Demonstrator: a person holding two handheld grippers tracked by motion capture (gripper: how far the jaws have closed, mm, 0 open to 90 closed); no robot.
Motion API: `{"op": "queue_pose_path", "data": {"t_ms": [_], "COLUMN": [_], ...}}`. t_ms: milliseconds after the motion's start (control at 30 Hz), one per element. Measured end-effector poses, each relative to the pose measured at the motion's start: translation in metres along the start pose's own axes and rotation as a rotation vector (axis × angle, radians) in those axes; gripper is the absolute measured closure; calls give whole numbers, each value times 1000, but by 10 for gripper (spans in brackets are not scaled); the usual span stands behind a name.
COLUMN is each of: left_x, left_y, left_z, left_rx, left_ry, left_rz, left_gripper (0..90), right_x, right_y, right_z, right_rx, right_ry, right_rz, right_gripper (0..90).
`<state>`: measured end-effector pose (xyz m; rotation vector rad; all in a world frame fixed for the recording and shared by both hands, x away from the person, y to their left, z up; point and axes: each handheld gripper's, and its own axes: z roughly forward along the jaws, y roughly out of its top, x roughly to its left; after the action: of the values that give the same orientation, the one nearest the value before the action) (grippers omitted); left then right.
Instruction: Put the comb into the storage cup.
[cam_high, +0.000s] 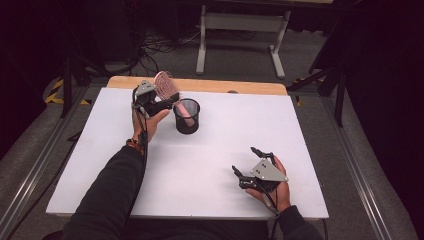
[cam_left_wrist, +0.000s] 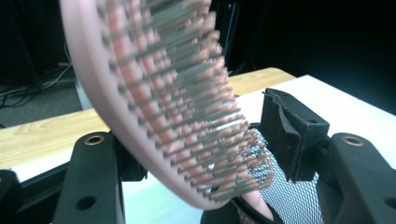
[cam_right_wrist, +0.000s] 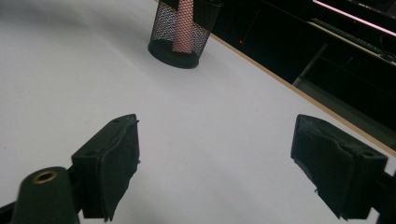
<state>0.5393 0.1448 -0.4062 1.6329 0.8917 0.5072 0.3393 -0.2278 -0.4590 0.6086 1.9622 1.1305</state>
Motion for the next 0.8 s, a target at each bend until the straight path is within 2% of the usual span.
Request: {"op": "queue_pose_path", "data": {"t_ms": [233, 433, 467, 800], "left_x": [-1, -3, -3, 0], "left_y": [-1, 3, 5, 11], "left_z": [-1, -5, -6, -17], "left_rx": [5, -27, -29, -61], "left_ry": [-2, 8, 15, 38], "left_rz": [22, 40, 55, 64], "left_gripper": [351, 325, 322, 268], "right_x": [0, 1, 1, 1], "right_y": [-1, 0, 0, 0], "right_z": [1, 0, 0, 0], "right_rx": [5, 4, 3, 5], "right_ry": [4, 6, 7, 5], "right_rz": [-3, -7, -7, -9], "right_gripper": [160, 161, 161, 162]}}
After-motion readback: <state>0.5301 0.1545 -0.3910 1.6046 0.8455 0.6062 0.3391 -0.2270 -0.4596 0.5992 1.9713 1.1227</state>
